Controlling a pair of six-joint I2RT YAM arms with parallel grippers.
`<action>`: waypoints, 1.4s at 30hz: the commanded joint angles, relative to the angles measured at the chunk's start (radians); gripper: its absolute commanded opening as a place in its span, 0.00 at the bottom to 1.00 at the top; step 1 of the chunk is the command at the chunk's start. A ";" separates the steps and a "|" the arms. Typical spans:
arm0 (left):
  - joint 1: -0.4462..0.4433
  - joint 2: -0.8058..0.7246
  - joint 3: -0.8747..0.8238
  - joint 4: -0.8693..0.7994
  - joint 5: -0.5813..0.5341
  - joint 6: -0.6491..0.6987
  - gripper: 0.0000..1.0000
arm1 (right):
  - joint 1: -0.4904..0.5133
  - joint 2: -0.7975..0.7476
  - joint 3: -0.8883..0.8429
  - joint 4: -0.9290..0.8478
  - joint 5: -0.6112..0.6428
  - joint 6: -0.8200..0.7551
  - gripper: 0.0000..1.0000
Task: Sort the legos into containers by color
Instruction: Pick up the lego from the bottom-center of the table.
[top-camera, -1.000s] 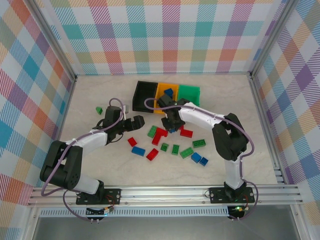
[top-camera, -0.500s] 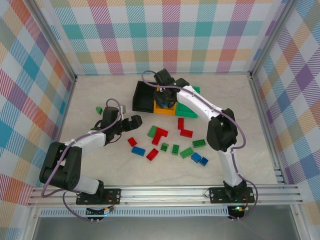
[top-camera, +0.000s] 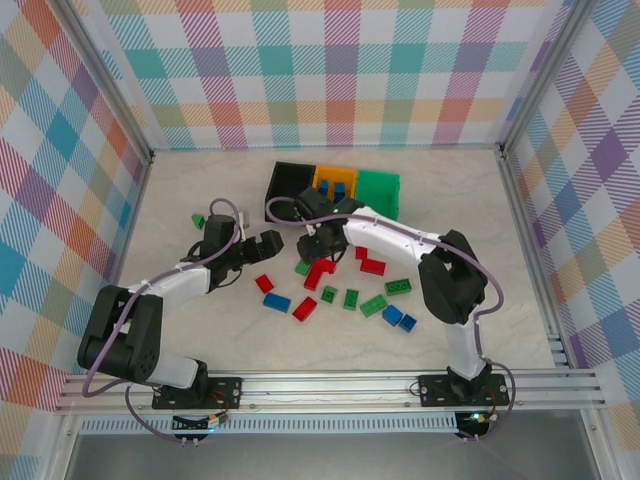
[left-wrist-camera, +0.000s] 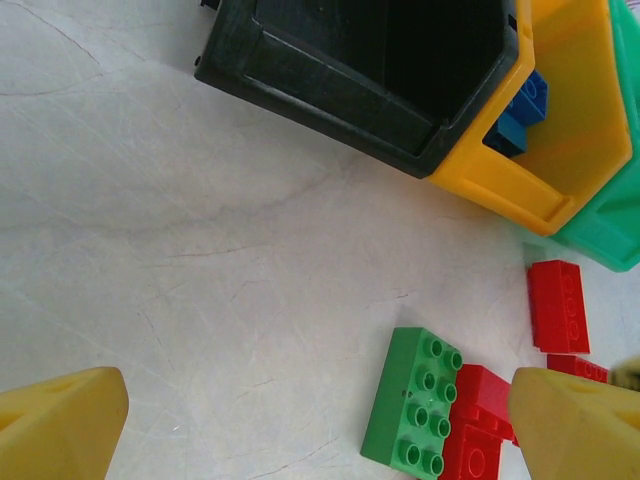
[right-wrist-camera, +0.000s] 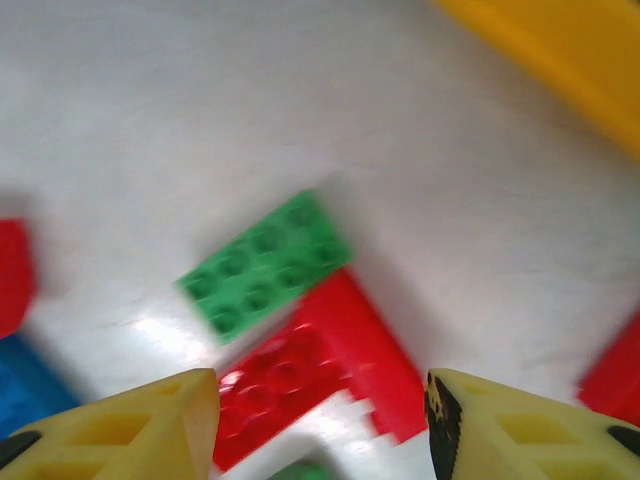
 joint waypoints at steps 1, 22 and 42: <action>0.020 -0.027 -0.022 0.031 -0.003 -0.017 0.97 | 0.058 -0.018 -0.014 0.033 -0.065 0.008 0.58; 0.208 0.020 -0.108 0.111 0.039 -0.172 0.99 | 0.244 0.174 -0.043 0.170 -0.101 0.006 0.58; 0.207 0.017 -0.120 0.167 0.089 -0.182 0.99 | 0.039 -0.065 -0.132 0.277 -0.111 0.104 0.32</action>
